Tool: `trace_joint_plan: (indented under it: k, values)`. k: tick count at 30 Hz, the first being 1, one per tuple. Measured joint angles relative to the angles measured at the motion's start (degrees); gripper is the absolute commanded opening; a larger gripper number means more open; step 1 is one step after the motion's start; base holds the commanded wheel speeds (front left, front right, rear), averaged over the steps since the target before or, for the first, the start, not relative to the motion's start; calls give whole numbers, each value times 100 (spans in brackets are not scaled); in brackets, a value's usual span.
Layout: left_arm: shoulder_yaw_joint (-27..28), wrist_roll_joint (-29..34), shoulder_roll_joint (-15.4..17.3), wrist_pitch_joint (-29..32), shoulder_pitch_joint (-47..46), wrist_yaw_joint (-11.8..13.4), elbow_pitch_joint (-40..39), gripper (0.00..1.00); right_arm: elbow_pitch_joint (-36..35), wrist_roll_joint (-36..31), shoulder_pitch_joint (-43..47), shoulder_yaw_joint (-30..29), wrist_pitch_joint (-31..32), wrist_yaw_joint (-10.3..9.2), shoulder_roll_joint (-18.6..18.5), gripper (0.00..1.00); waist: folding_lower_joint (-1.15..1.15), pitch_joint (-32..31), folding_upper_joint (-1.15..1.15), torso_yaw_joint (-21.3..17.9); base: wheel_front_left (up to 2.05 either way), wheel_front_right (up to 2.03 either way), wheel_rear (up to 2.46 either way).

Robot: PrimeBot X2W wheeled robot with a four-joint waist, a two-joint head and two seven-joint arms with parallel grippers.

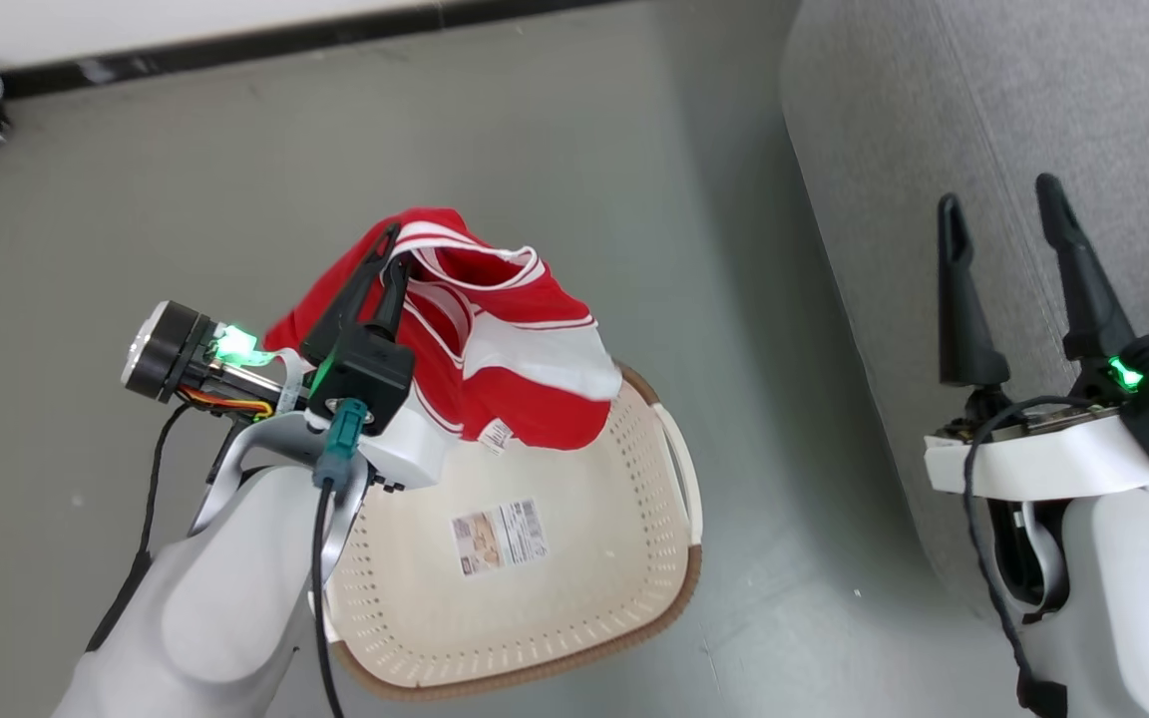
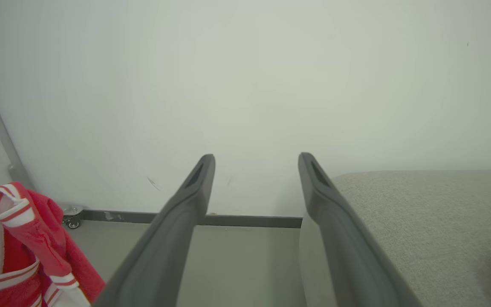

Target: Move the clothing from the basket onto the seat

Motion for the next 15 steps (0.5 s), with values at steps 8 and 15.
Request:
trace_joint_plan:
  k: [8,15]
  values:
    - [145,-202,113,-10,255,-7,-614,0,127,-168,31,89,3,0,-99,100,0,-429,0,178,0,0,0]
    - [281,-382,299,-11,493,-19,-1147,0,241,-254,110,130,70,0,-168,100,0,-885,0,336,0,0,0]
